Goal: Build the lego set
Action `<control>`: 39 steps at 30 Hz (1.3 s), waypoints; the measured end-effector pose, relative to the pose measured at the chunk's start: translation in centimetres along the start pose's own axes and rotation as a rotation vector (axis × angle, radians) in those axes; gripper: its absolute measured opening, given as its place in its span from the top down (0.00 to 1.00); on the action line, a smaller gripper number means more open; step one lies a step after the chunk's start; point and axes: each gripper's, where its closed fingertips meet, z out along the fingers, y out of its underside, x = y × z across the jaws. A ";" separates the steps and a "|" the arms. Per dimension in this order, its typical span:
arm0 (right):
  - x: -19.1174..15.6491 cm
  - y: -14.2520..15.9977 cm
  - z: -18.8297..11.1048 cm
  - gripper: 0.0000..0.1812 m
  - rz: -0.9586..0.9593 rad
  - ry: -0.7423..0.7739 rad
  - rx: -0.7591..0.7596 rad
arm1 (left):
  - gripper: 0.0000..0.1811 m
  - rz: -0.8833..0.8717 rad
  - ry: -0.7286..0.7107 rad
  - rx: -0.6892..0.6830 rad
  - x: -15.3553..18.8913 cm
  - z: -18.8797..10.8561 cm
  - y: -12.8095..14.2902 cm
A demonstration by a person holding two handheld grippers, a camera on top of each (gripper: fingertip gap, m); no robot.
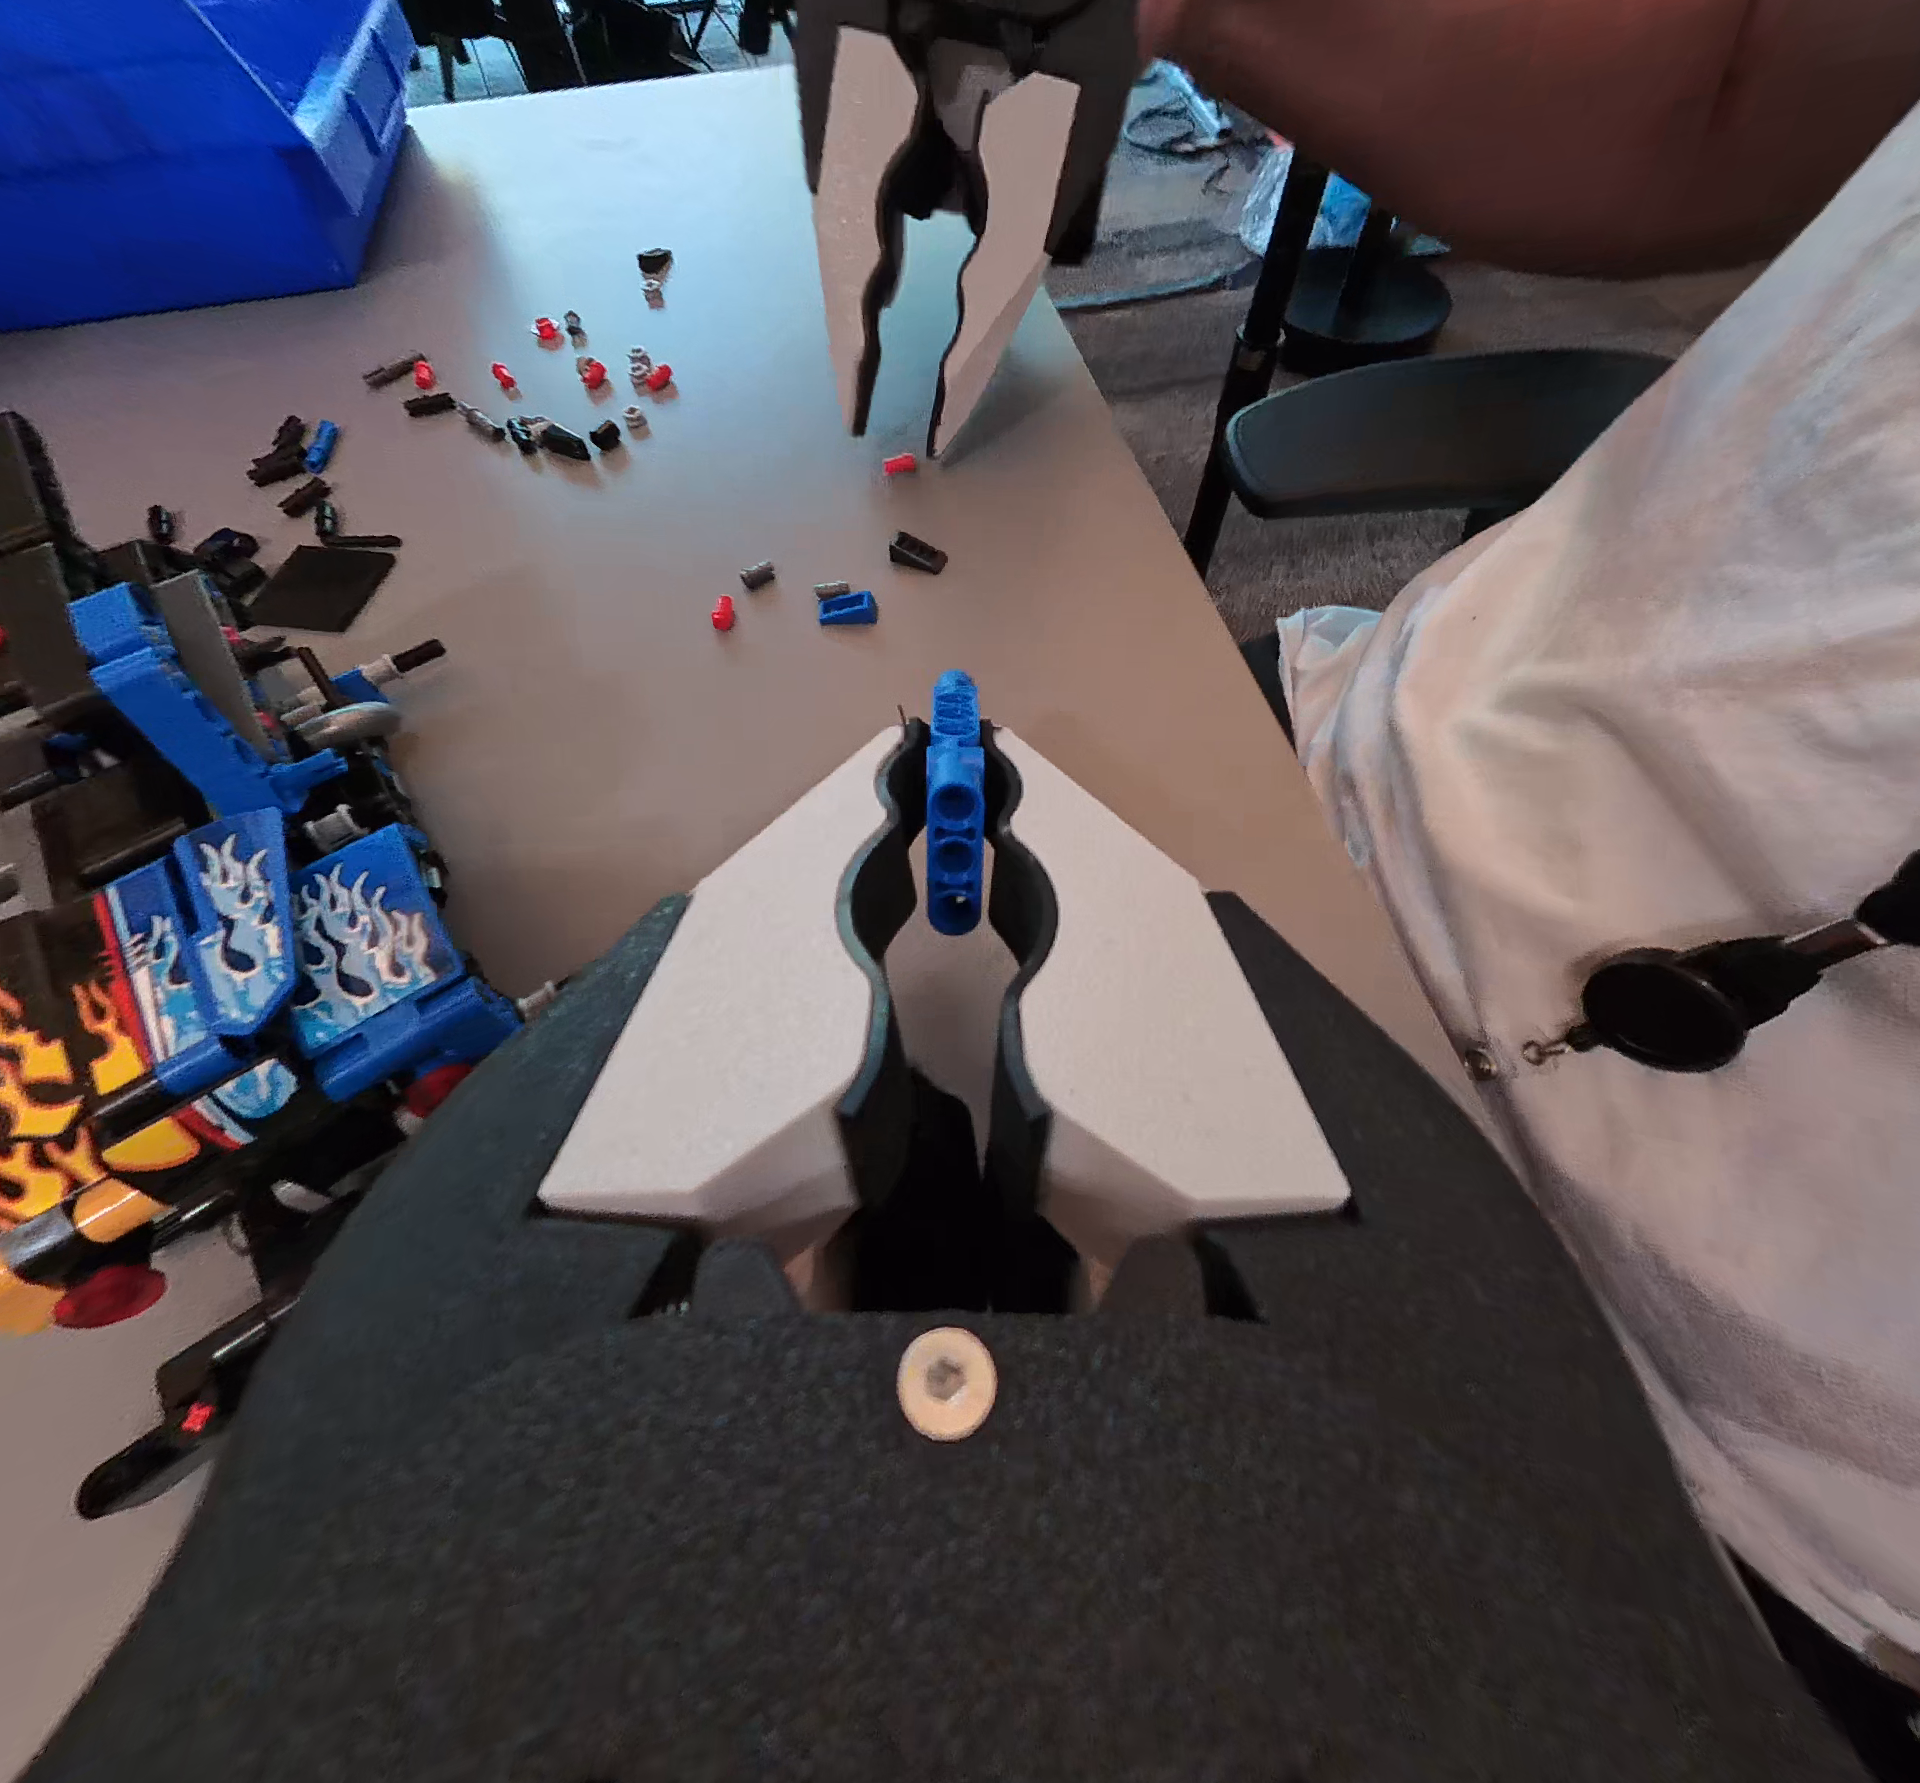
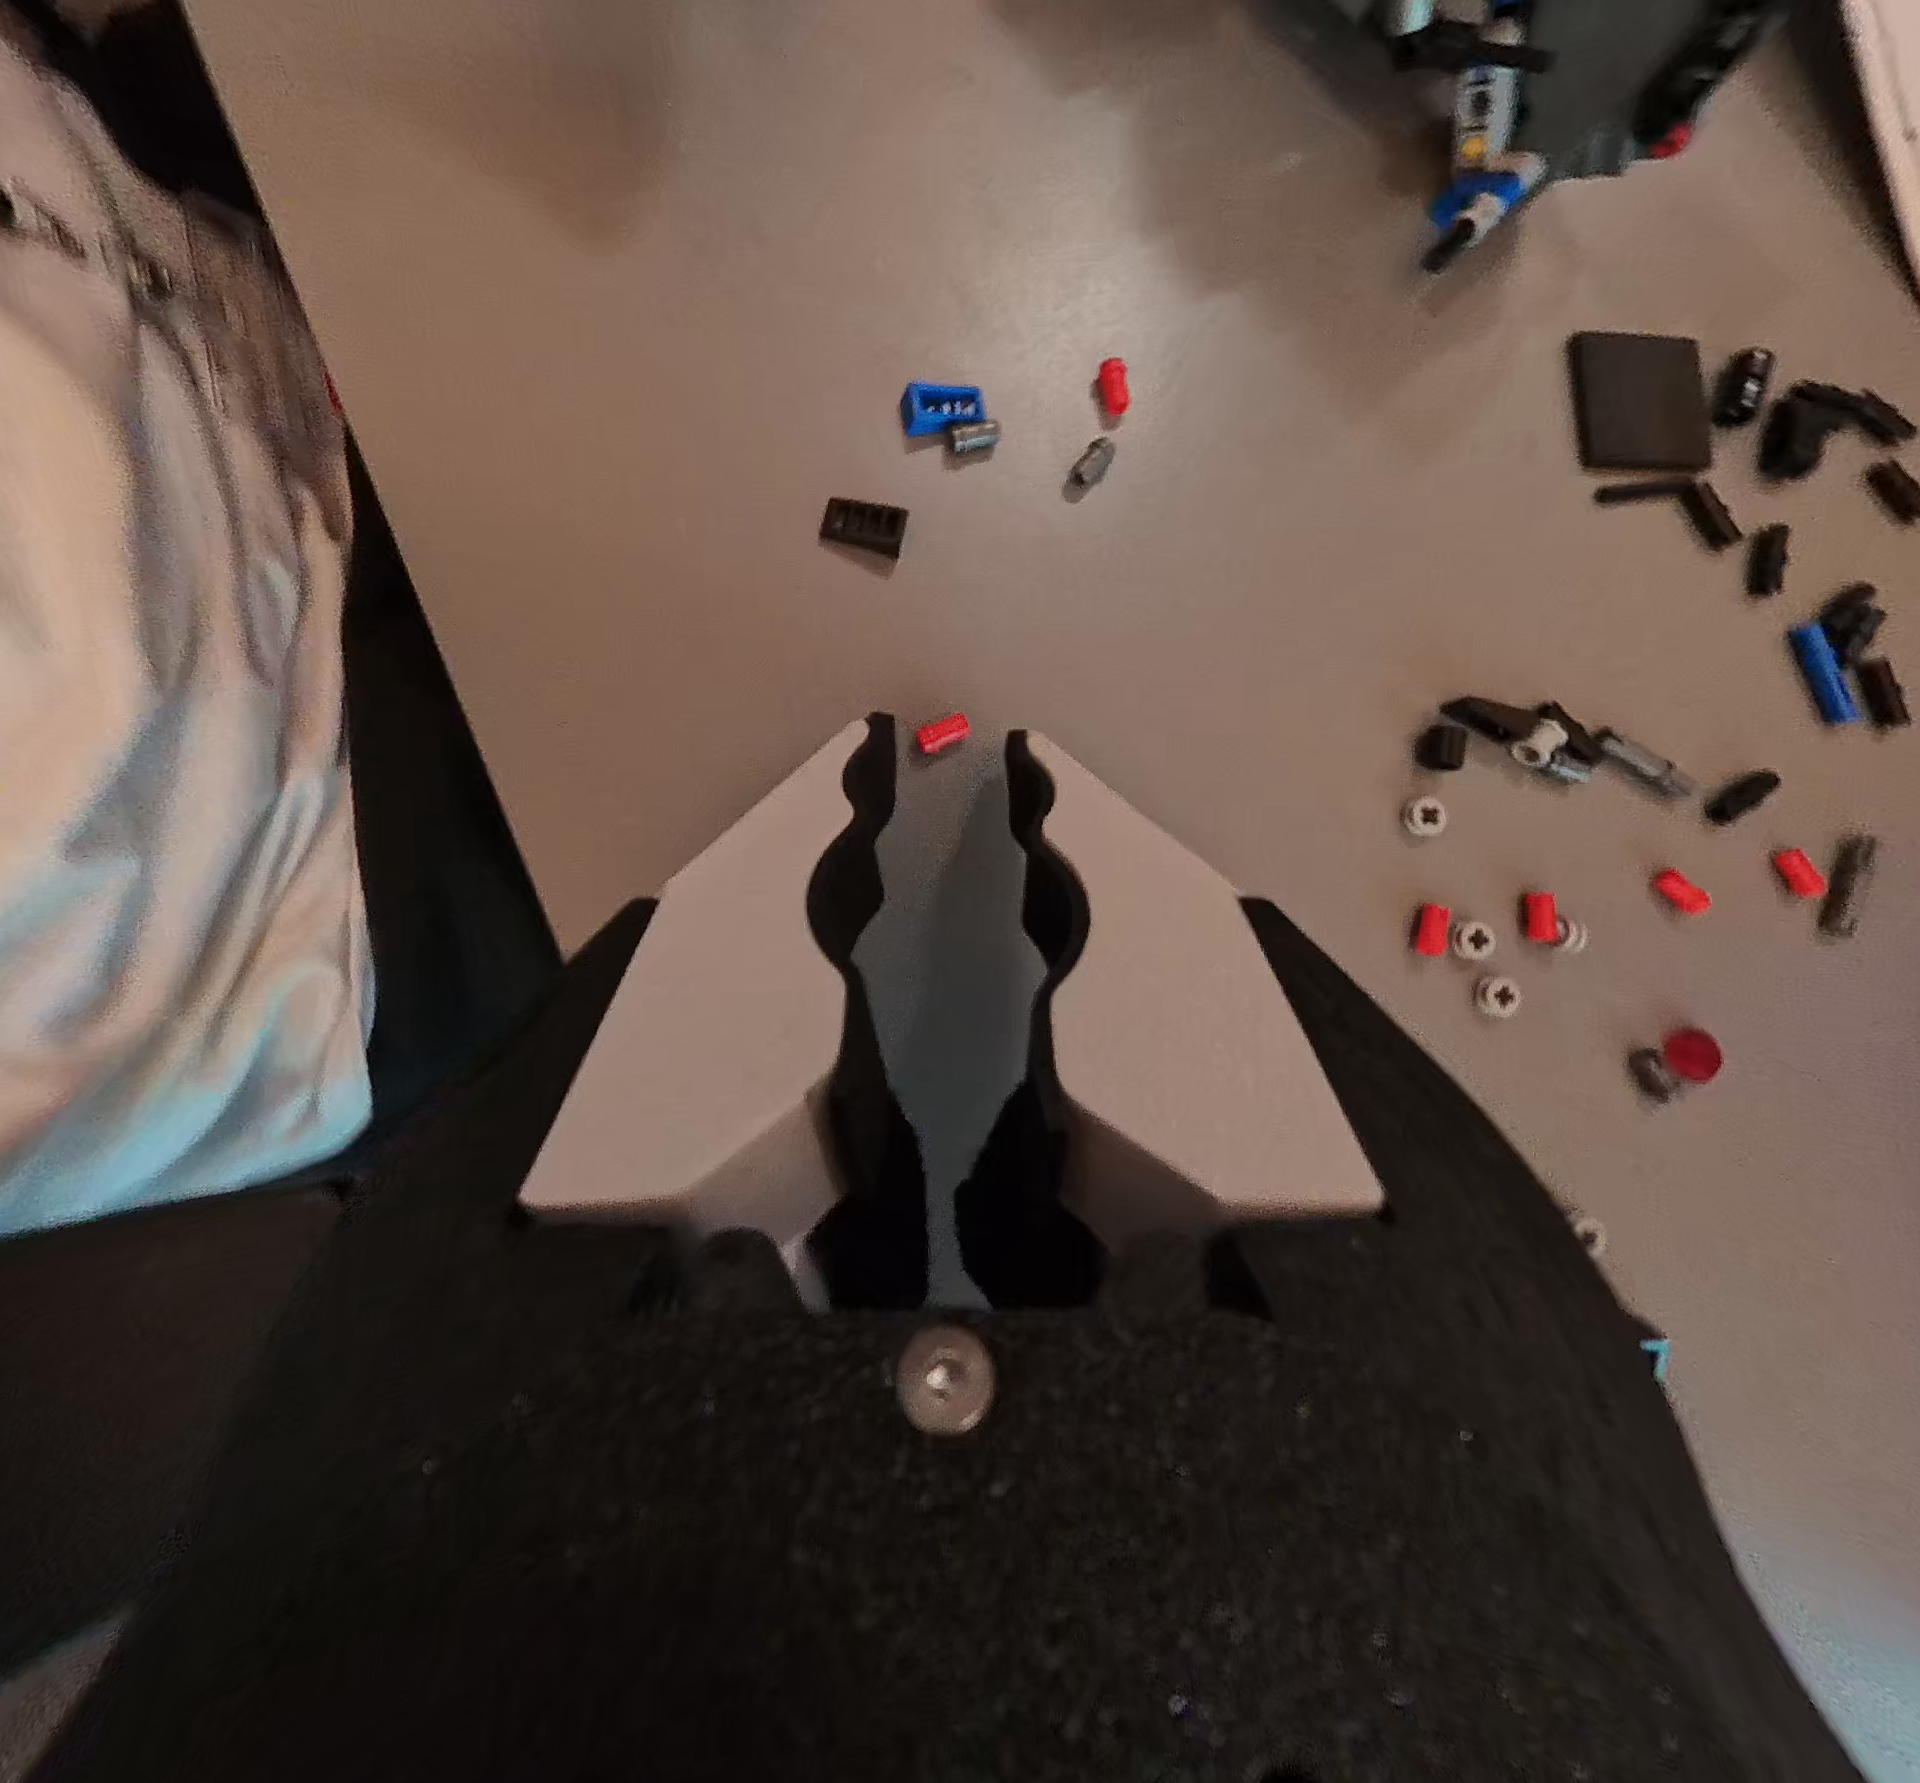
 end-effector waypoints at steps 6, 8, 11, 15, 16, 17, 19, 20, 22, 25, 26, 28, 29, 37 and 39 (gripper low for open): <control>0.1 -0.5 -1.4 0.88 0.422 0.315 0.133 | 0.97 -0.067 0.003 0.080 -0.5 -0.6 -1.1; -0.1 0.4 -1.3 0.89 0.536 0.403 0.122 | 0.97 -0.084 0.024 0.097 -0.3 -0.6 -1.3; -0.2 1.0 -1.2 0.90 0.631 0.470 0.136 | 0.97 -0.099 0.047 0.118 0.0 -0.7 -1.7; 0.7 1.4 -0.9 0.90 0.631 0.487 0.119 | 0.97 -0.107 0.071 0.121 0.3 -0.6 -1.8; 0.7 1.3 -0.6 0.90 0.628 0.463 0.122 | 0.97 -0.108 0.078 0.123 0.4 -0.6 -1.8; 0.6 1.1 -0.4 0.90 0.617 0.446 0.120 | 0.97 -0.111 0.081 0.124 0.4 -0.7 -1.8; 1.0 1.3 -0.4 0.92 0.580 0.455 0.100 | 0.97 -0.115 0.084 0.127 0.4 -0.7 -1.9; 1.0 1.2 -0.3 0.93 0.562 0.444 0.097 | 0.97 -0.116 0.089 0.125 0.4 -0.7 -1.8; 1.1 1.2 -0.3 0.94 0.531 0.428 0.094 | 0.97 -0.115 0.090 0.121 0.4 -0.6 -1.8; 0.8 1.1 -0.2 0.95 0.492 0.411 0.092 | 0.97 -0.112 0.091 0.117 0.5 -0.6 -1.7; 0.7 1.1 -0.3 0.96 0.472 0.415 0.082 | 0.97 -0.111 0.092 0.117 0.5 -0.6 -1.7; 0.6 1.0 -0.2 0.97 0.458 0.422 0.076 | 0.97 -0.109 0.092 0.117 0.5 -0.6 -1.7; 0.6 1.0 -0.2 0.97 0.460 0.418 0.083 | 0.97 -0.109 0.093 0.118 0.5 -0.6 -1.7; 0.8 0.6 0.1 0.97 0.484 0.369 0.115 | 0.97 -0.109 0.095 0.116 0.6 -0.6 -1.7; 0.8 0.4 0.3 0.97 0.485 0.362 0.120 | 0.97 -0.108 0.095 0.115 0.6 -0.6 -1.7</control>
